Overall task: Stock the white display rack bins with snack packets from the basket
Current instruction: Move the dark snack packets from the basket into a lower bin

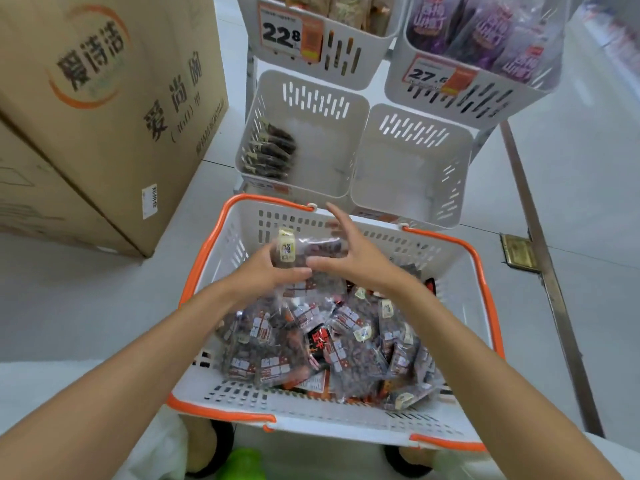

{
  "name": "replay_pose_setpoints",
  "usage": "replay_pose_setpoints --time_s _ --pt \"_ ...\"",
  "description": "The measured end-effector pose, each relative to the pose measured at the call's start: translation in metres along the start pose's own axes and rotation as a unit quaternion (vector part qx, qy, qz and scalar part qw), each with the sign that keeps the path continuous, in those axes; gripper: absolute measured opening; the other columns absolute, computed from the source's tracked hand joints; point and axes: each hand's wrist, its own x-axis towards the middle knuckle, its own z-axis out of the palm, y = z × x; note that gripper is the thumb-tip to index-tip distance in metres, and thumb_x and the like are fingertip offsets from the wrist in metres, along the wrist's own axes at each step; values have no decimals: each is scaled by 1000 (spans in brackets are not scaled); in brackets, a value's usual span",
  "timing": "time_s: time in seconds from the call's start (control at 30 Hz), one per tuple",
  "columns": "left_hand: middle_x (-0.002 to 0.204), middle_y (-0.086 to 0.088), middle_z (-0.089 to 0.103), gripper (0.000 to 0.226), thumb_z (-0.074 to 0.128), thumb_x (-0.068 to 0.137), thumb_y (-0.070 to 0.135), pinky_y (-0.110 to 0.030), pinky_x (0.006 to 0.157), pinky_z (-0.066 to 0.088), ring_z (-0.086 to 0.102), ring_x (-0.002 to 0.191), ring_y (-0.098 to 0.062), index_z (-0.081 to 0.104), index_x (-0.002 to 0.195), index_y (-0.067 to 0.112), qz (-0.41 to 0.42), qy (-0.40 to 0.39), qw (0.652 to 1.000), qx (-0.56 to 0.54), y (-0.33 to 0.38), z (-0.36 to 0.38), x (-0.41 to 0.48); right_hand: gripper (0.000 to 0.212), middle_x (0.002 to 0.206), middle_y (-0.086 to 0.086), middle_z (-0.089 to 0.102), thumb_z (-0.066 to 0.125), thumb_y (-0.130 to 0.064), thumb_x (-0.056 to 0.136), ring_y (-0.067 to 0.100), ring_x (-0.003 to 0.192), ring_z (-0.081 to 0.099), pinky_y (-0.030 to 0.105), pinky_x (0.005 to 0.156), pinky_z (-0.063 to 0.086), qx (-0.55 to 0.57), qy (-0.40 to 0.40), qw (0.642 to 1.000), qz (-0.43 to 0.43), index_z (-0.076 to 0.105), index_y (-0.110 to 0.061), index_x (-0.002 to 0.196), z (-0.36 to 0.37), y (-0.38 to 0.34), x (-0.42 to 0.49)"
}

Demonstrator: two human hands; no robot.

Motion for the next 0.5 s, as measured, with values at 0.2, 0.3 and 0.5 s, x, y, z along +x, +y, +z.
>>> replay_pose_setpoints --time_s 0.2,0.3,0.5 --pt "115 8 62 53 74 87 19 -15 80 48 62 106 -7 43 130 25 34 -63 996 53 67 -48 58 70 129 5 61 80 -10 80 18 105 69 32 88 58 166 -110 976 84 46 -27 139 -59 -13 62" --pt "127 16 51 74 79 81 32 -17 88 41 48 121 -8 37 143 28 81 -14 988 132 101 -75 95 52 120 5 69 80 -11 80 28 106 68 46 92 56 145 -20 989 17 59 -20 128 -78 -10 111" --pt "162 -2 21 117 81 67 62 -48 119 23 20 148 -28 15 157 27 73 181 929 314 86 -143 193 50 110 -7 64 78 -15 82 2 94 62 15 79 47 33 241 970 -28 56 -12 126 -84 22 211"
